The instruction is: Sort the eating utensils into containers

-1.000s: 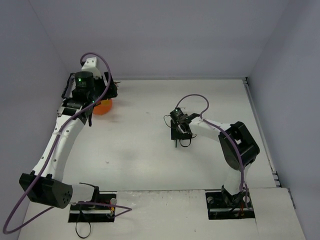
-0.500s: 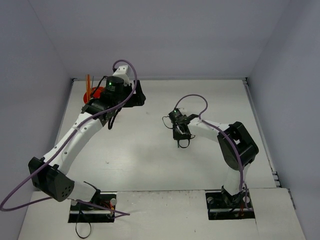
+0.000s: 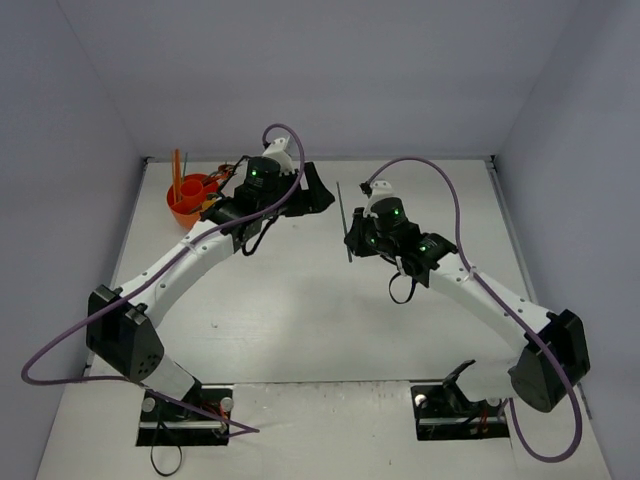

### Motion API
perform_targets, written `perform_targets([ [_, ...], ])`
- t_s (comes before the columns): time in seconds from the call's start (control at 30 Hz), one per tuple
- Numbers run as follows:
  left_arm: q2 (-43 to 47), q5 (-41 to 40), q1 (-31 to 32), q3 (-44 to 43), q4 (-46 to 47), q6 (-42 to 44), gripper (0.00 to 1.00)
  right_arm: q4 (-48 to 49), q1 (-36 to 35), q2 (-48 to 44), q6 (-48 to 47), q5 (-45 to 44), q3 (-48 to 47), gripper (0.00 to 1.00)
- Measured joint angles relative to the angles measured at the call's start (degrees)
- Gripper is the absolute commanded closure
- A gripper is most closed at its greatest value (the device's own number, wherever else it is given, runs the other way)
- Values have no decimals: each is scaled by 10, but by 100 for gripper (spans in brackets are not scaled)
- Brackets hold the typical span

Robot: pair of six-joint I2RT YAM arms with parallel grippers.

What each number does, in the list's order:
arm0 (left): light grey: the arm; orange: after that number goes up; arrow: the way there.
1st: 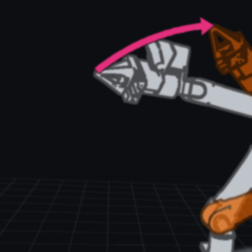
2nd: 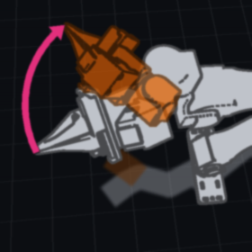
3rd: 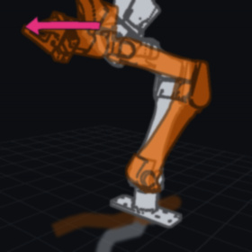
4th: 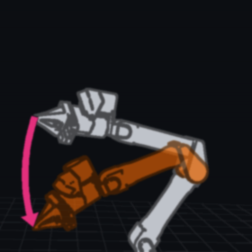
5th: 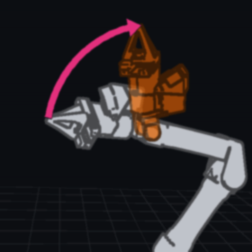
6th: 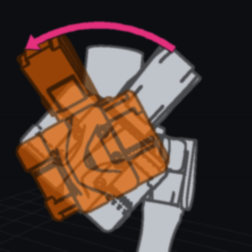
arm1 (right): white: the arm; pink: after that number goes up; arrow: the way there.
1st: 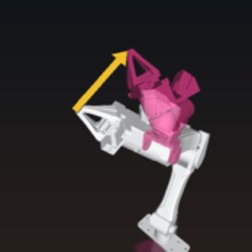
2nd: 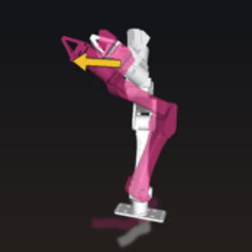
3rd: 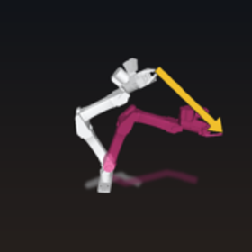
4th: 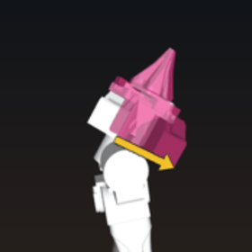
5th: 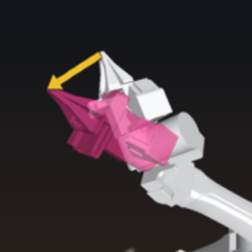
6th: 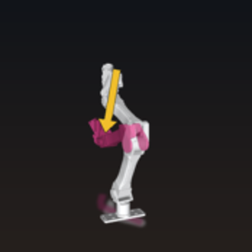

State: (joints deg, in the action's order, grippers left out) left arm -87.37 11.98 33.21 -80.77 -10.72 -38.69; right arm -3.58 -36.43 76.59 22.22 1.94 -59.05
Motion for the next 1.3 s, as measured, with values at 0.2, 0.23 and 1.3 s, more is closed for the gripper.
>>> perform_targets([
  [0.2,-29,19,17,-6,38,-10,29,26,-1,-13,-16,57,0,100],
  [0.23,-35,20,19,-8,40,-10,32,29,-1,-13,-17,63,0,100],
  [1.3,-38,-28,-155,-144,-23,191,100,57,19,-30,-30,105,9,23],
])
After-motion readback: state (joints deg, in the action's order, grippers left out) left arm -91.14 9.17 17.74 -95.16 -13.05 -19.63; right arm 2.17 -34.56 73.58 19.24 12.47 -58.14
